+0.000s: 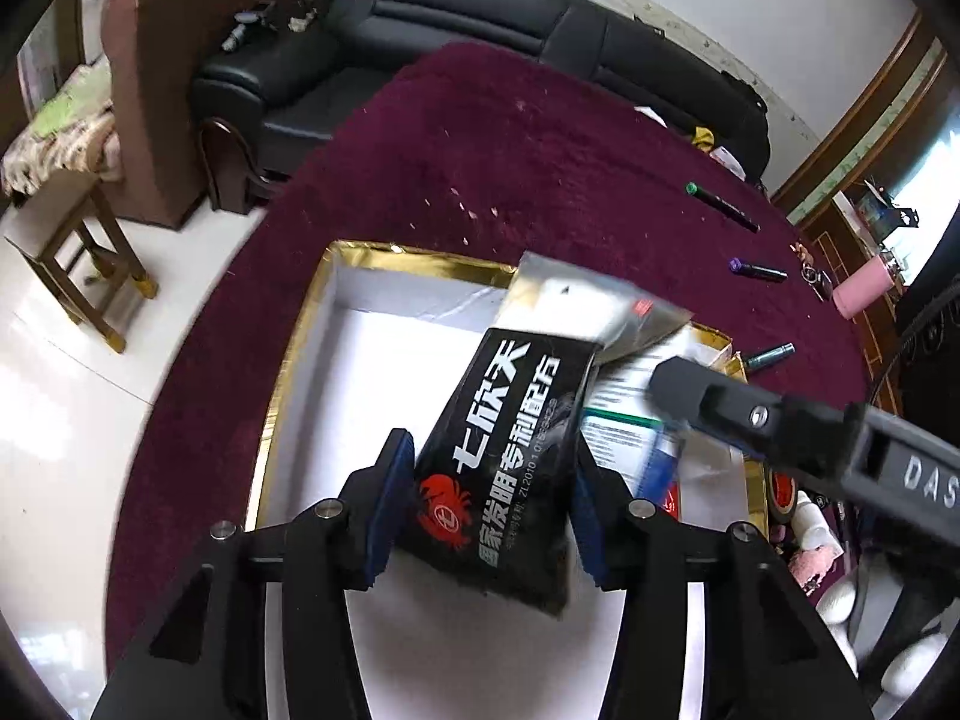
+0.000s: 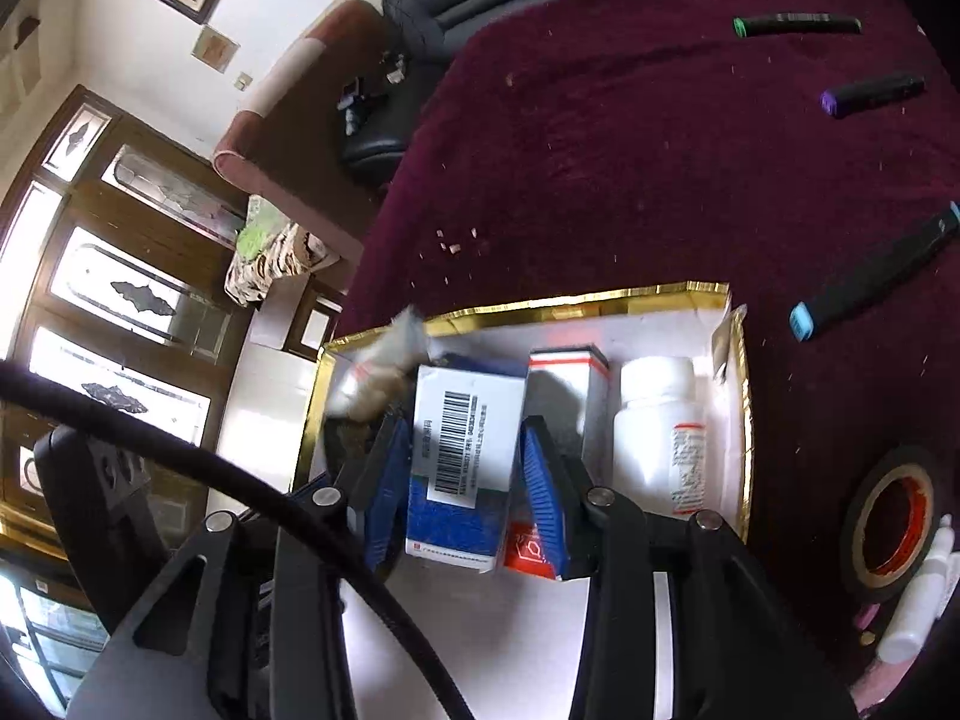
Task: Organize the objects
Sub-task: 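Place the snack bag and medicine box into the white tray, open both grippers, then grasp the pink fuzzy item with the left gripper while the right grasps a clear pen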
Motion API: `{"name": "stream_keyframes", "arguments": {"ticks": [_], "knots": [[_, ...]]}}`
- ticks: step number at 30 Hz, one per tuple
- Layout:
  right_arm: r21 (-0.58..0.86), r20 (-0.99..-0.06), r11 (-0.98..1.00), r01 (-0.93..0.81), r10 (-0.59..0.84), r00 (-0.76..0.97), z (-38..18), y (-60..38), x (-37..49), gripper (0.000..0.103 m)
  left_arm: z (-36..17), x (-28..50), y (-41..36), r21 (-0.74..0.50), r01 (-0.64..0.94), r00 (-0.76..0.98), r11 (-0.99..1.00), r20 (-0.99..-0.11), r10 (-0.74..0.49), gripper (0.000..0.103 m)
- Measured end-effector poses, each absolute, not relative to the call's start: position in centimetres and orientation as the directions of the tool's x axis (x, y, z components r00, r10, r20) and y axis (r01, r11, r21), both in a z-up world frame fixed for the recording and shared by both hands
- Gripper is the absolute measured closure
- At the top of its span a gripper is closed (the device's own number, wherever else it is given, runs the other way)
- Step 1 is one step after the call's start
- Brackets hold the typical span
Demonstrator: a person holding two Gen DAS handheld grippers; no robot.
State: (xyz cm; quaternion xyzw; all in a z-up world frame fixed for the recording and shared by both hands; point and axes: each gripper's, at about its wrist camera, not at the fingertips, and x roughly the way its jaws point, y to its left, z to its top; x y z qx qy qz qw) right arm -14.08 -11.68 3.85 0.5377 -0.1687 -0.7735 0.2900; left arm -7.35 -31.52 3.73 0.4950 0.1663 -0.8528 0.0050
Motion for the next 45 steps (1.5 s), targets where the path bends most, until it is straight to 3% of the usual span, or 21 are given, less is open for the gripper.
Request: {"name": "stream_keyframes", "arguments": {"ticks": [7,15,24,27,29,31,35,40,45], "knots": [[0.547,-0.75,-0.781,0.302,-0.617,-0.238,4.7,-12.0,-13.7,0.063,7.0,-4.3,-31.9,-0.27,0.205,-0.566,-0.941,-0.817,0.111,0.059],[0.555,-0.688,-0.744,0.372,-0.662,-0.298,9.3,-7.0,-9.4,0.063,10.7,-1.0,-30.6,-0.362,0.161,-0.62,-0.918,-0.761,0.191,0.058],[0.498,-0.601,-0.754,0.428,-0.656,-0.457,12.5,4.2,-1.3,0.057,13.8,2.1,-21.2,-0.346,0.005,-0.617,-0.938,-0.739,0.27,0.049],[0.469,-0.598,-0.795,0.385,-0.607,-0.524,12.4,9.1,0.3,0.057,13.5,2.7,-16.9,-0.389,-0.137,-0.57,-0.911,-0.721,0.394,0.049],[0.455,-0.603,-0.825,0.334,-0.562,-0.566,11.9,12.8,0.9,0.056,12.9,2.6,-14.0,-0.353,-0.185,-0.542,-0.917,-0.742,0.395,0.049],[0.463,-0.61,-0.845,0.266,-0.522,-0.597,10.8,16.6,1.4,0.054,11.9,1.8,-10.8,-0.281,-0.227,-0.516,-0.932,-0.777,0.36,0.049],[0.502,-0.621,-0.847,0.175,-0.494,-0.609,9.0,21.8,1.5,0.054,9.2,-0.1,-7.1,-0.262,-0.248,-0.439,-0.933,-0.828,0.349,0.049],[0.536,-0.625,-0.833,0.139,-0.501,-0.598,7.0,24.5,1.8,0.054,5.9,-1.7,-4.2,-0.142,-0.203,-0.454,-0.969,-0.863,0.222,0.049],[0.56,-0.618,-0.816,0.146,-0.528,-0.582,5.7,24.5,1.5,0.054,2.5,-3.6,-3.5,-0.153,-0.151,-0.42,-0.977,-0.885,0.204,0.05]]}}
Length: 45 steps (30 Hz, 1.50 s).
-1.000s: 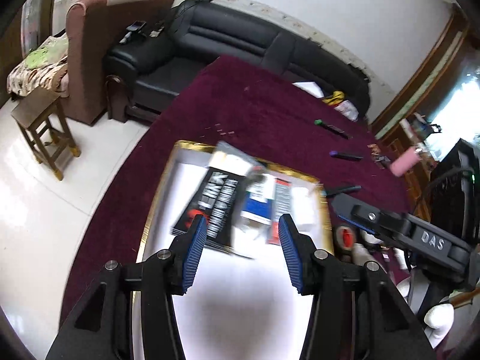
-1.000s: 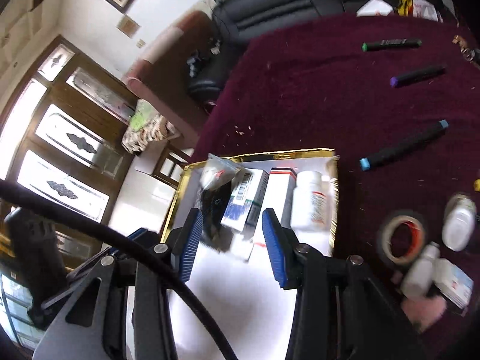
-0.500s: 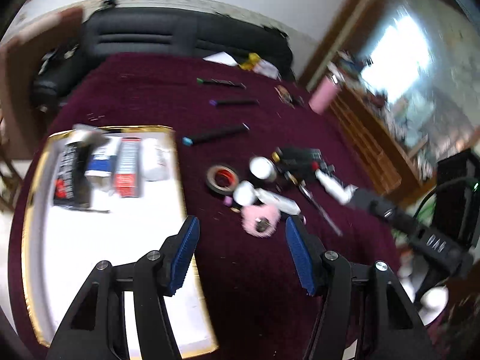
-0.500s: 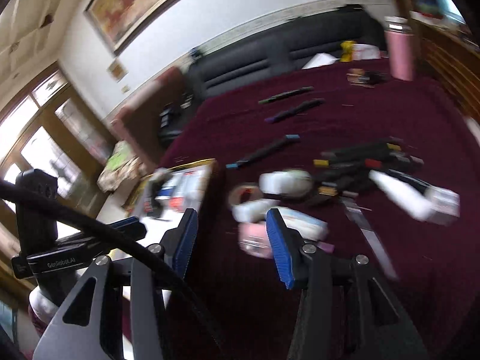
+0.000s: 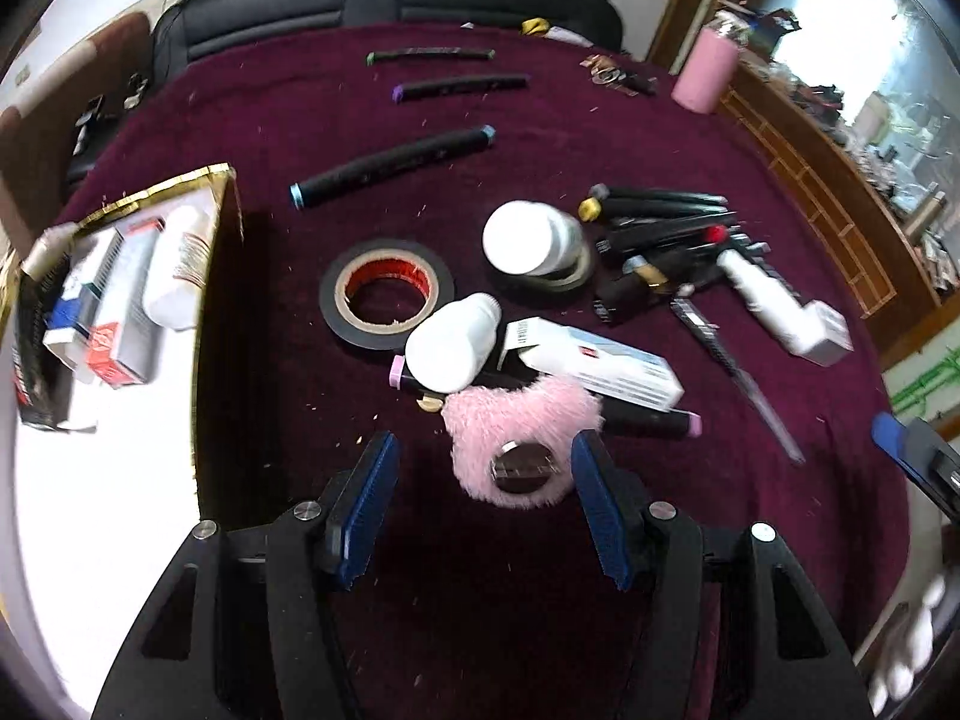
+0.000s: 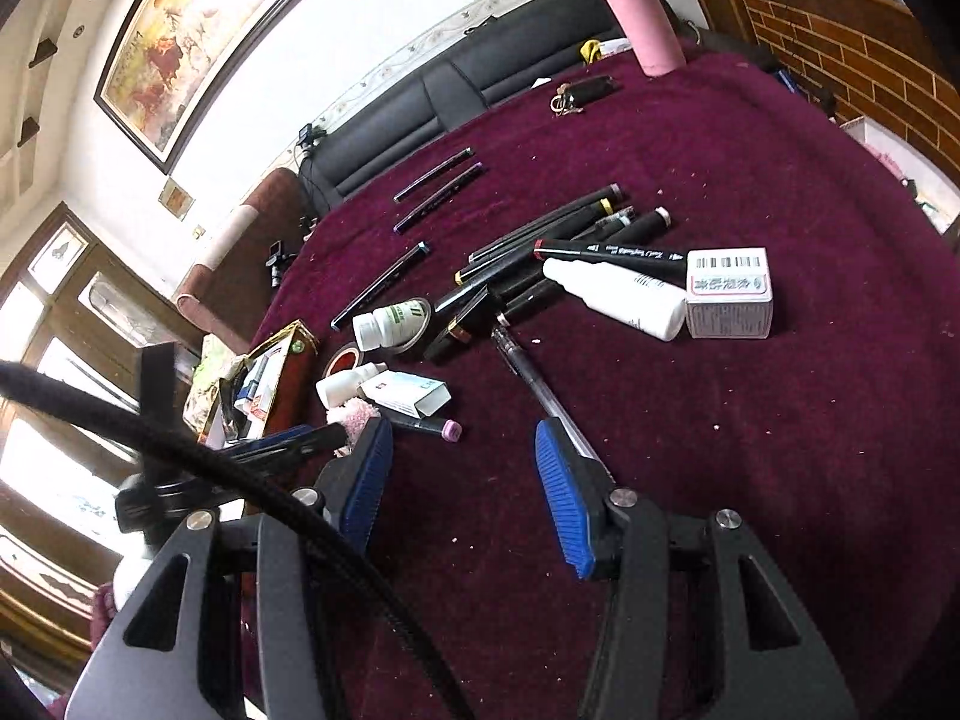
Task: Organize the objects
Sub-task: 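Grasp the pink fuzzy item with the left gripper while the right grasps a clear pen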
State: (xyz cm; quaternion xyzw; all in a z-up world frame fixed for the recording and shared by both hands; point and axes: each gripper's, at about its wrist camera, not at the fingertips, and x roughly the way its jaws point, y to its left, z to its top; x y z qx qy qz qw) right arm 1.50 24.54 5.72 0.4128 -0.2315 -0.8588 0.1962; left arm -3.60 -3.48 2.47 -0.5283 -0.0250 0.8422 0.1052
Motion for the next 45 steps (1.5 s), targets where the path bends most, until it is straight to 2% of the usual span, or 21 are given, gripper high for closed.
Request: {"name": "stream_keyframes", "arguments": {"ticks": [3,4,6,8,18,21,28,36,39,41,45], "knots": [[0.561,-0.619,-0.813,0.155,-0.537,-0.573,5.0,24.2,1.3,0.054,1.5,-3.6,-2.1,-0.215,-0.201,-0.382,-0.956,-0.881,0.279,0.051],[0.562,-0.621,-0.812,0.158,-0.541,-0.568,4.9,24.0,1.3,0.054,1.5,-3.0,-1.4,-0.236,-0.235,-0.373,-0.943,-0.874,0.312,0.054],[0.564,-0.624,-0.809,0.164,-0.548,-0.557,4.6,23.8,1.2,0.054,2.0,-2.1,-0.4,-0.231,-0.277,-0.389,-0.933,-0.861,0.328,0.06],[0.561,-0.63,-0.81,0.168,-0.55,-0.549,4.4,23.6,1.1,0.054,2.7,-1.4,-0.2,-0.228,-0.294,-0.406,-0.928,-0.85,0.337,0.061],[0.541,-0.646,-0.821,0.183,-0.544,-0.535,4.3,22.3,1.2,0.054,1.4,-2.2,1.4,-0.11,-0.332,-0.43,-0.937,-0.866,0.254,0.061],[0.526,-0.664,-0.832,0.176,-0.532,-0.526,4.1,22.2,1.0,0.054,1.5,-2.4,1.5,-0.132,-0.311,-0.441,-0.941,-0.857,0.266,0.083],[0.459,-0.724,-0.871,0.178,-0.482,-0.493,3.8,22.8,-1.2,0.054,3.4,-0.6,-1.4,-0.273,-0.276,-0.45,-0.921,-0.81,0.375,0.084],[0.302,-0.827,-0.93,0.208,-0.364,-0.429,1.2,19.5,-5.6,0.055,5.4,2.2,-3.5,-0.35,-0.281,-0.465,-0.894,-0.765,0.446,0.084],[0.234,-0.842,-0.948,0.216,-0.309,-0.442,0.3,18.6,-6.7,0.067,5.8,3.1,-4.4,-0.356,-0.276,-0.474,-0.893,-0.757,0.449,0.084],[0.175,-0.856,-0.962,0.21,-0.254,-0.45,0.3,18.4,-6.9,0.092,6.0,3.5,-5.1,-0.363,-0.27,-0.481,-0.892,-0.752,0.452,0.084],[0.21,-0.853,-0.958,0.197,-0.278,-0.441,0.4,19.1,-6.3,0.095,6.5,4.3,-6.6,-0.376,-0.259,-0.503,-0.89,-0.734,0.457,0.084]]}}
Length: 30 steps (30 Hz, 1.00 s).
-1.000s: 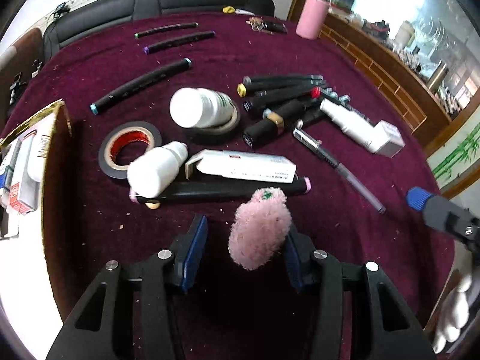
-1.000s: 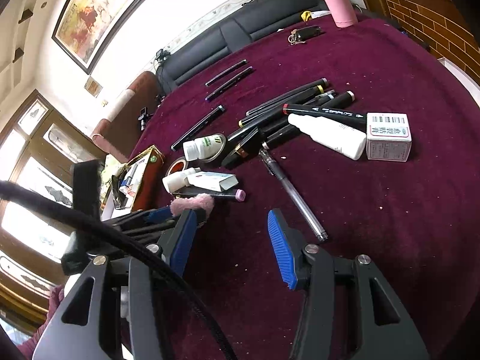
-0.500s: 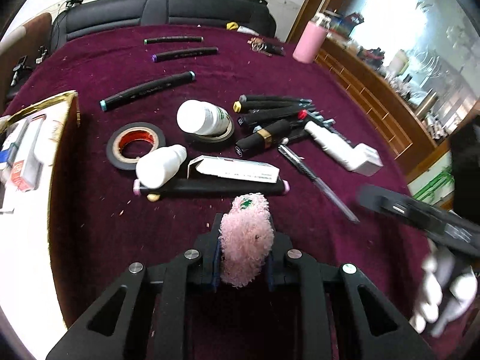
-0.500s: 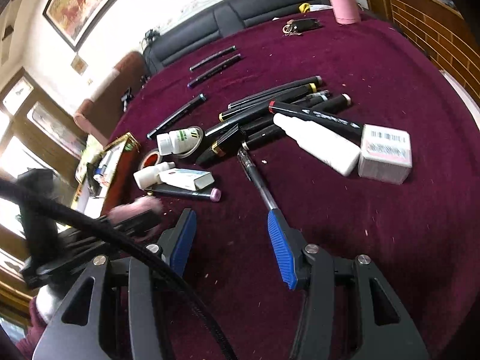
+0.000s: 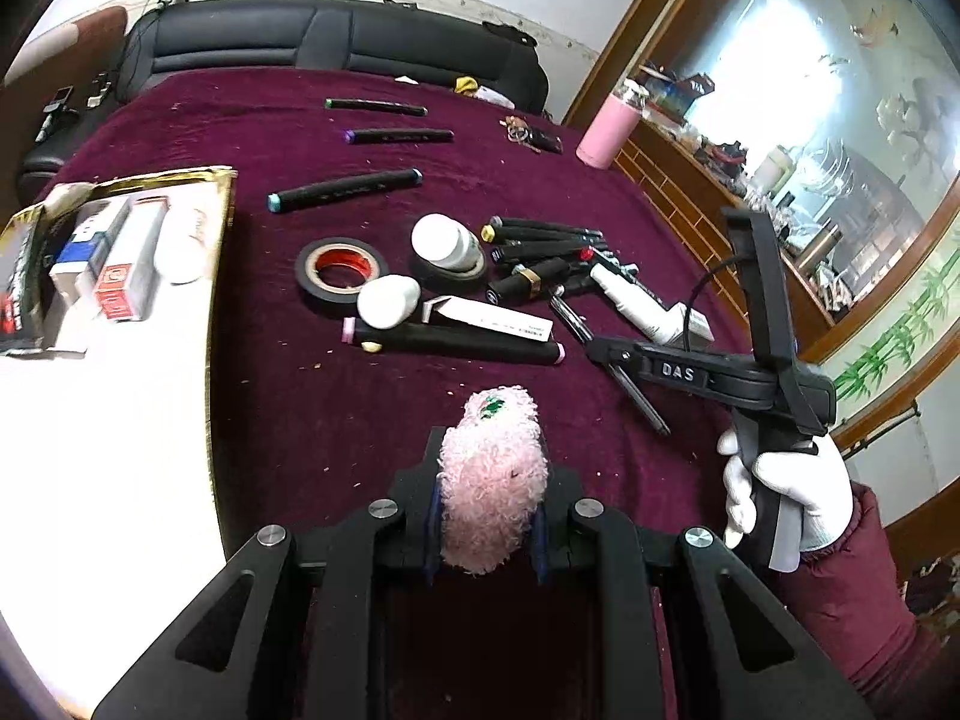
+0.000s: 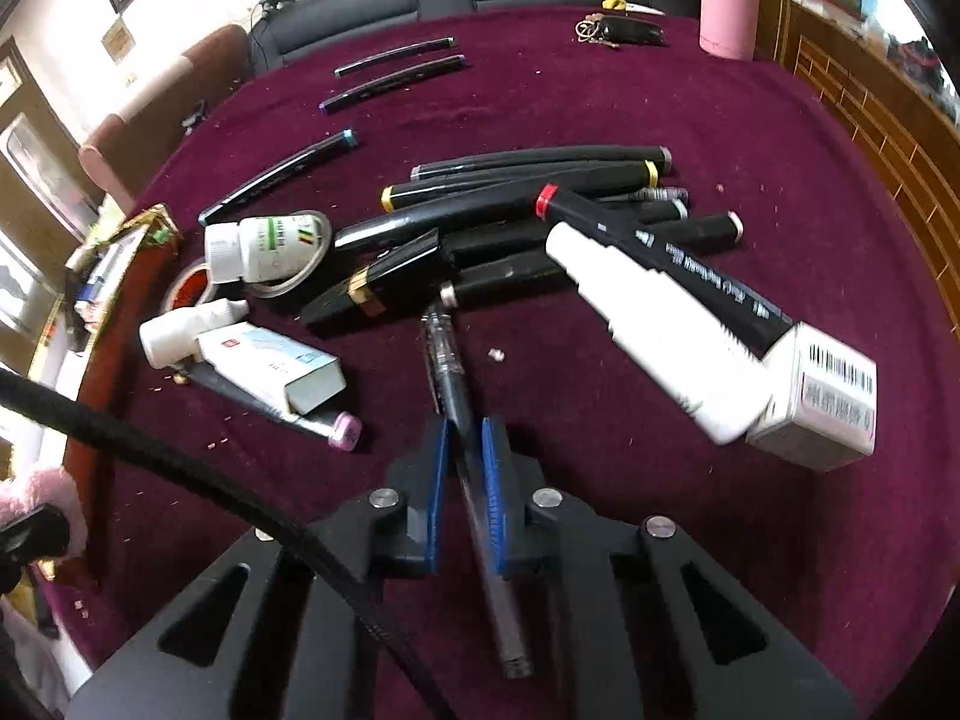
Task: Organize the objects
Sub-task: 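Grasp the pink fuzzy item with the left gripper while the right grasps a clear pen, then drop the pink fuzzy item and clear pen into the white tray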
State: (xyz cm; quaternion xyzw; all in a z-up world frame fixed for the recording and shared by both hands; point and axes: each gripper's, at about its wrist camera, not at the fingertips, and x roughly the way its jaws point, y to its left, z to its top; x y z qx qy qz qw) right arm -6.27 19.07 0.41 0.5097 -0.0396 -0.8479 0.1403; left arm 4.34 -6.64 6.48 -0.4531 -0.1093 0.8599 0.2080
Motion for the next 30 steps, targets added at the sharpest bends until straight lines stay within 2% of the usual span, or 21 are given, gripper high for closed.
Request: {"name": "stream_keyframes", "arguments": {"ticks": [6,11,19,24,30], "knots": [[0.34,-0.801,-0.92,0.194,-0.391,-0.454,2.3,20.2,-3.6,0.095,6.8,5.3,-10.2,-0.403,-0.209,-0.539,-0.891,-0.713,0.449,0.084],[0.535,-0.701,-0.812,0.233,-0.581,-0.413,4.6,19.8,-1.7,0.095,6.8,6.4,-14.7,-0.428,-0.134,-0.578,-0.894,-0.699,0.421,0.084],[0.708,-0.561,-0.611,0.355,-0.792,-0.242,7.8,10.0,-1.5,0.094,8.1,7.4,-24.8,-0.371,0.042,-0.648,-0.928,-0.717,0.257,0.084],[0.735,-0.555,-0.561,0.382,-0.82,-0.136,7.4,1.2,-2.7,0.094,8.1,5.3,-29.1,-0.324,0.086,-0.631,-0.942,-0.749,0.2,0.084],[0.741,-0.606,-0.582,0.336,-0.795,-0.041,3.6,-7.4,-4.1,0.094,5.6,1.6,-31.0,-0.299,0.105,-0.57,-0.949,-0.8,0.188,0.084]]}}
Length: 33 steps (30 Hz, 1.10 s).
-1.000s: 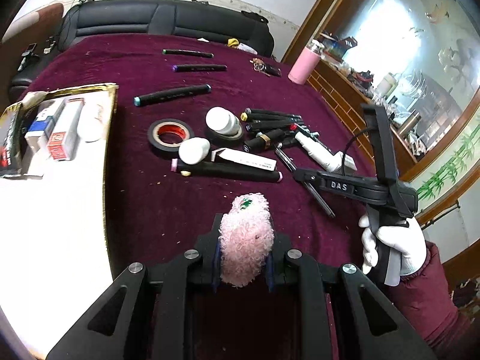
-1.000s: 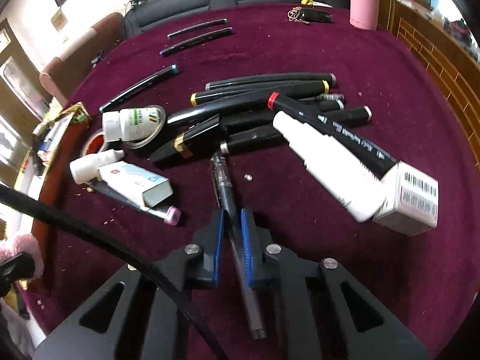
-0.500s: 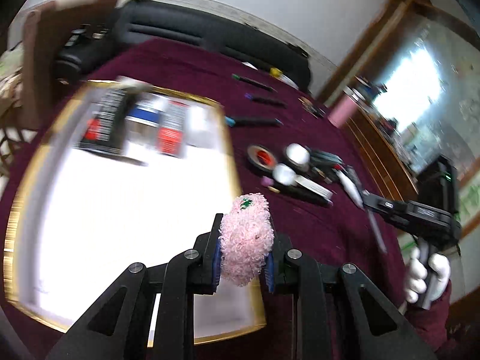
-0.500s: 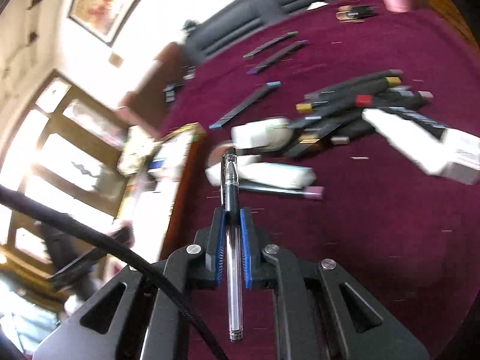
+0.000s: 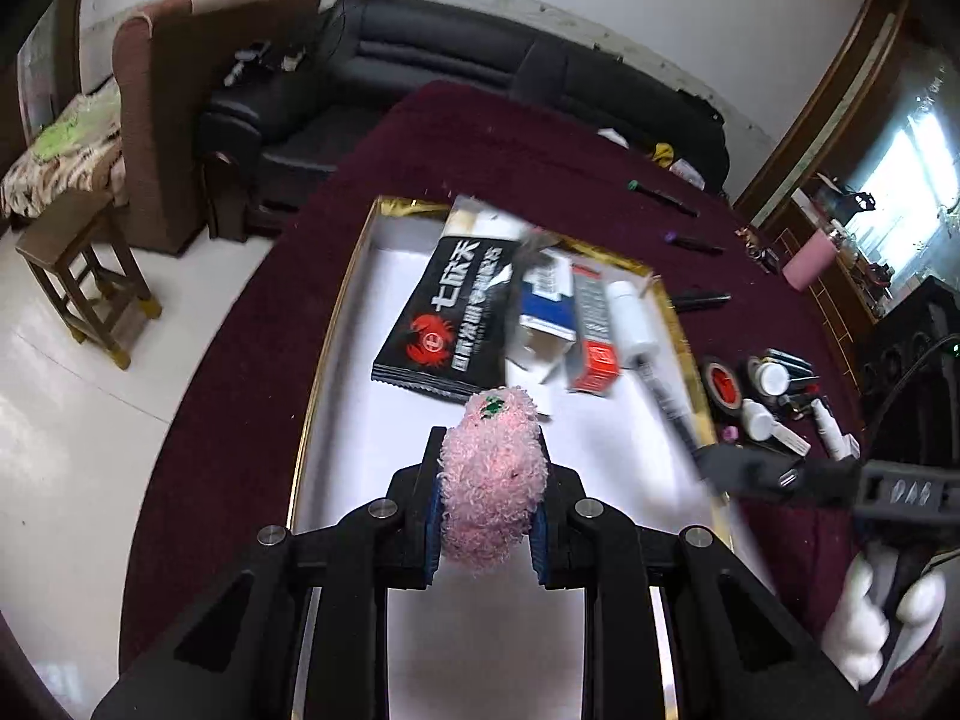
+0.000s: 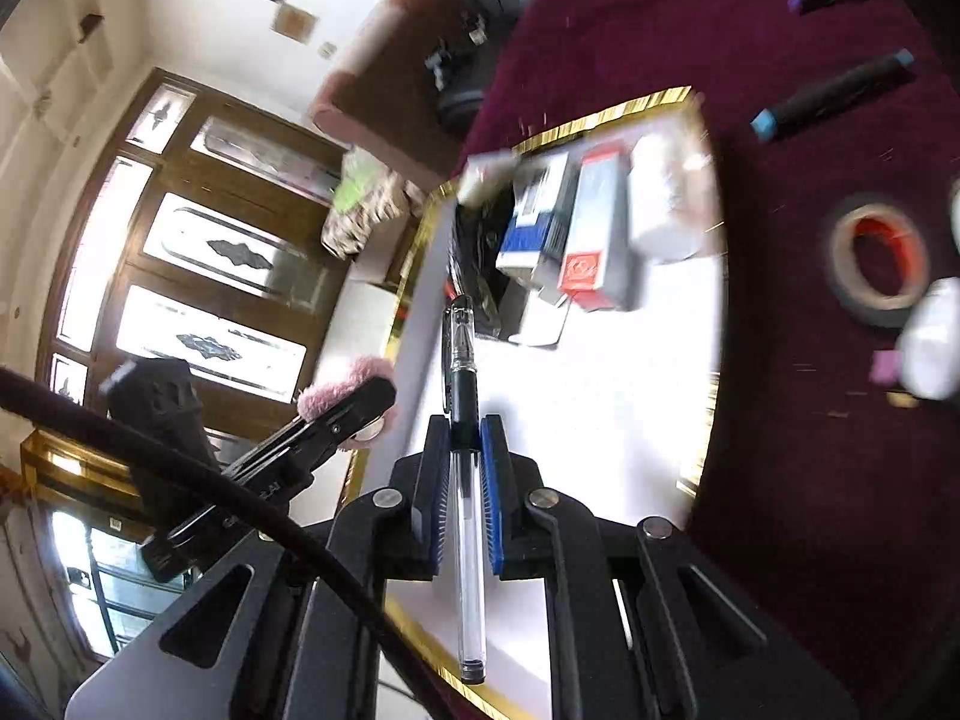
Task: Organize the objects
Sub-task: 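Drop the pink fuzzy item and clear pen into the white tray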
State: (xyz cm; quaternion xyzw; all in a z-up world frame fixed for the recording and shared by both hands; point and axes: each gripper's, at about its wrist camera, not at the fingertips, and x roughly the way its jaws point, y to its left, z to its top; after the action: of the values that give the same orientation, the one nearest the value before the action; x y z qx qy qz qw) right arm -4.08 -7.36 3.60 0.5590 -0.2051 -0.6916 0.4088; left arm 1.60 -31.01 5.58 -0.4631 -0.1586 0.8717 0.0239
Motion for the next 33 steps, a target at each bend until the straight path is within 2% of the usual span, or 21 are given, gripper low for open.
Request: {"name": "stream_keyframes", "arguments": {"ticks": [5,18,20,26,27,30,31,33], "knots": [[0.72,-0.651,-0.627,0.296,-0.759,-0.025,0.8,-10.9,-4.5,0.094,3.1,-0.2,-32.0,-0.267,0.125,-0.515,-0.956,-0.841,0.167,0.084],[0.697,-0.684,-0.649,0.304,-0.73,0.009,-0.9,-13.6,-4.3,0.092,2.3,-0.7,-33.5,-0.302,0.146,-0.507,-0.942,-0.84,0.191,0.081],[0.693,-0.687,-0.65,0.313,-0.727,0.012,-0.9,-13.4,-4.2,0.076,2.4,-0.4,-33.7,-0.31,0.156,-0.509,-0.938,-0.839,0.193,0.081],[0.694,-0.67,-0.634,0.34,-0.742,-0.016,0.6,-11.4,-3.6,0.074,3.6,0.5,-34.0,-0.313,0.167,-0.517,-0.935,-0.835,0.187,0.079],[0.69,-0.667,-0.632,0.352,-0.744,-0.03,1.0,-10.8,-3.3,0.074,3.9,0.7,-34.0,-0.312,0.168,-0.521,-0.935,-0.833,0.184,0.074],[0.665,-0.667,-0.64,0.385,-0.741,-0.079,2.3,-8.9,-2.3,0.069,4.4,1.0,-33.8,-0.298,0.17,-0.535,-0.939,-0.828,0.166,0.048],[0.658,-0.666,-0.642,0.394,-0.74,-0.092,2.6,-8.1,-2.0,0.069,4.4,0.9,-33.8,-0.31,0.167,-0.537,-0.936,-0.825,0.177,0.044],[0.652,-0.664,-0.644,0.4,-0.74,-0.111,2.9,-7.4,-1.4,0.069,4.4,0.7,-33.6,-0.32,0.181,-0.529,-0.93,-0.829,0.182,0.043]]}}
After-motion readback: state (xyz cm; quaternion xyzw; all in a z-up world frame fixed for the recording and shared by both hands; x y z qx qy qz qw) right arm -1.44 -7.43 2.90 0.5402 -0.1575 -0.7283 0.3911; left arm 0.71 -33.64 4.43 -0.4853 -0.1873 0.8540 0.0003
